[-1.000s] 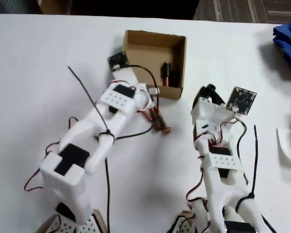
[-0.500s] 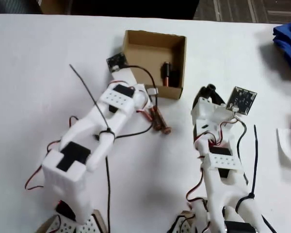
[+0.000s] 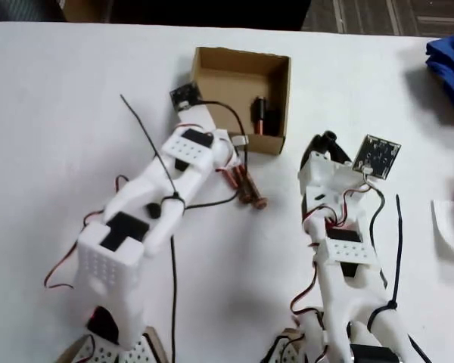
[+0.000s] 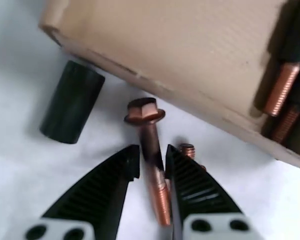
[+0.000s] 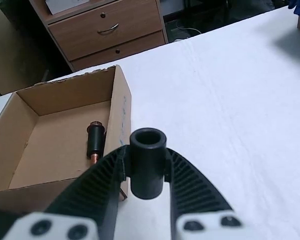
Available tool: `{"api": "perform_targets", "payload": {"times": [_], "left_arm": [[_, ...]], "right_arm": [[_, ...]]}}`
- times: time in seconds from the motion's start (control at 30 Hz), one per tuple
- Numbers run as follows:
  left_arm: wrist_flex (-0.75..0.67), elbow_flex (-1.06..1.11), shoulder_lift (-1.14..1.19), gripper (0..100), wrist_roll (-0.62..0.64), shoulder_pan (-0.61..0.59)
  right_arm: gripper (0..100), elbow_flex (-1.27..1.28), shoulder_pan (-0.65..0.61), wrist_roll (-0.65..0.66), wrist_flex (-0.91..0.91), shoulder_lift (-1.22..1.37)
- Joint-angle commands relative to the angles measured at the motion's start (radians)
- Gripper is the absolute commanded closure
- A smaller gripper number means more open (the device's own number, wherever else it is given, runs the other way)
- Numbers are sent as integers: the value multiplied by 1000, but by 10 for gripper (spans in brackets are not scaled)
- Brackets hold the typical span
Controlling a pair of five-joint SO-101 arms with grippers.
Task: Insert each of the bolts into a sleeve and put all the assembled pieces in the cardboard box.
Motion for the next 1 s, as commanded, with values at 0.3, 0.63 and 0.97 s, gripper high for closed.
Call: {"api": "perform_targets", "payload": {"times": [0.3,0.63,0.97], "left_arm": [[5,-45,14,890,-11,-20],[114,-130,20,890,-52,-23],[115,-157,83,890,-80,-25]], "right_arm": [[978,-3,7,2,-24,-42],[978,0,7,2,-24,-42],[978,9,5,2,-28,-44]]}}
